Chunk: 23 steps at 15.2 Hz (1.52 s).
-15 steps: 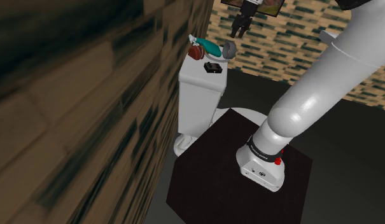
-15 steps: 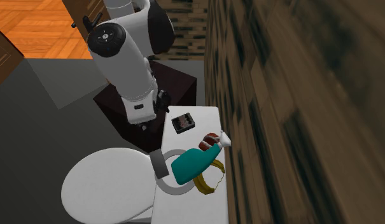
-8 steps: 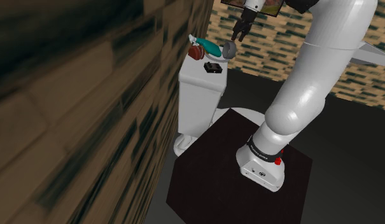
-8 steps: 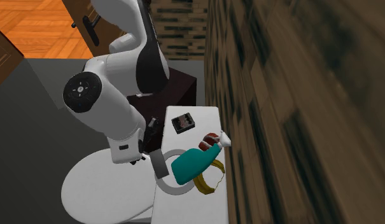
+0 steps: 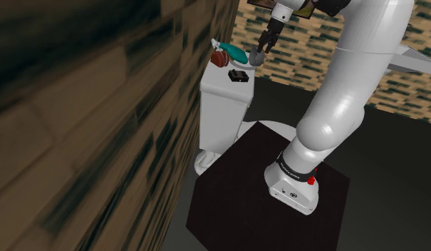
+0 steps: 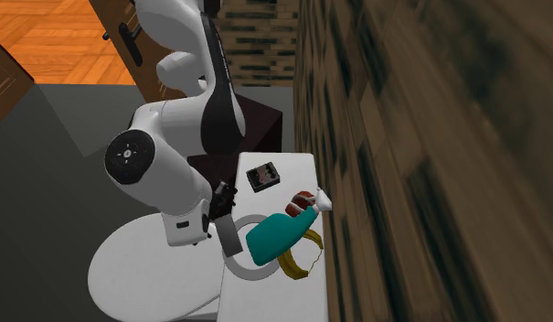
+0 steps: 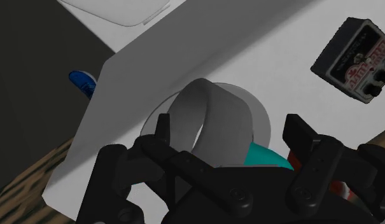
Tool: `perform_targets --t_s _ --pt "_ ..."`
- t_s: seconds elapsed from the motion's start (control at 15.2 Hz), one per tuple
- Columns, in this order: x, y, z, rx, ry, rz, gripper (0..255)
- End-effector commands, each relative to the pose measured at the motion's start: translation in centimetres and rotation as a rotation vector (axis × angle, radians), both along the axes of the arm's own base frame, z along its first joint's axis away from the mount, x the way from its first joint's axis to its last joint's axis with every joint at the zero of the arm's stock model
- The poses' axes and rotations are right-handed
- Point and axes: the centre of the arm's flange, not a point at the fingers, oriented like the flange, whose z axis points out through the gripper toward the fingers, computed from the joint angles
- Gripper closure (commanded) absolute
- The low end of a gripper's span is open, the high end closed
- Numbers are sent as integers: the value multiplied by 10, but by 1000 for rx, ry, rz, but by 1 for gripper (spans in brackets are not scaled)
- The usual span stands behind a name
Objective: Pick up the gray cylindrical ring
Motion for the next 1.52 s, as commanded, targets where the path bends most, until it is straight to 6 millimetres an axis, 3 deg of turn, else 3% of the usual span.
perform_targets --t_s 0.0,0.07,0.66,1.45 --pt "1 -1 -4 0 0 0 0" --pt "1 -1 -4 -1 0 0 255" --pt "1 -1 -4 0 0 0 255" --pt "1 -1 59 0 0 0 255"
